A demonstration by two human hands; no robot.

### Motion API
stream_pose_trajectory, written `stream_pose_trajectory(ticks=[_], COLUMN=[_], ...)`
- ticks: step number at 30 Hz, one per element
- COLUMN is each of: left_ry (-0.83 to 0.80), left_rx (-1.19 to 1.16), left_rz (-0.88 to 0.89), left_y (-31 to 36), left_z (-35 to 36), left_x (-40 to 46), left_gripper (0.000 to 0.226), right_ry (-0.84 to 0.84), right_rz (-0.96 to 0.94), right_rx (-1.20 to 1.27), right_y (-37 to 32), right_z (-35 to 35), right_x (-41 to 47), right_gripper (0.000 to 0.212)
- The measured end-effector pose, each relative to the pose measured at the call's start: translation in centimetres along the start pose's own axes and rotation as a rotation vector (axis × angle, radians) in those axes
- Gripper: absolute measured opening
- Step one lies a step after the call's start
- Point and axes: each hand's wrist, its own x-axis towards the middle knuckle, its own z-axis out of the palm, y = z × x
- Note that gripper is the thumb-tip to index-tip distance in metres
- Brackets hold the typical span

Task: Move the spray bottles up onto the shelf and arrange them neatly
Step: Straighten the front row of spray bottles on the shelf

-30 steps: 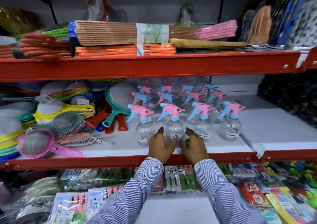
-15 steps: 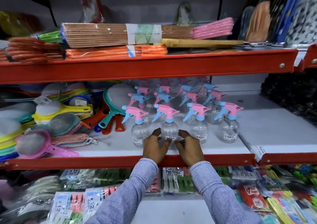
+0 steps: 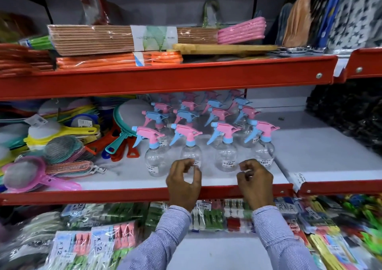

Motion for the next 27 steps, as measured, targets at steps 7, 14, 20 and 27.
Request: stream_pose_trajectory(ticks=[7,14,20,27], left_ry=[-0.456,-0.47,-0.441,-0.488], left_rx=[0.051,0.08,0.095,0.094], left_rz=[-0.184,-0.228,-0.214,-0.256], left_y=[2.7,2.0,2.2,2.2], left_z=[6.4,7.8,7.9,8.0], left_x=[0.1,0.9,0.6,0.7], left_gripper=[0.061,0.041,0.042,0.052], right_ry=[-0.232,-0.305,-0.289,-0.282], right_rz=[-0.019,-0.104,-0.089,-0.068], right_rx=[-0.063,0.023,0.049,0.055], right_y=[1.5,1.4,1.7,1.6], right_z=[0.9,0.2,0.1,0.1], right_x=[2.7,3.6,3.4,3.3], right_gripper=[0.048,0.052,0.052,0.047])
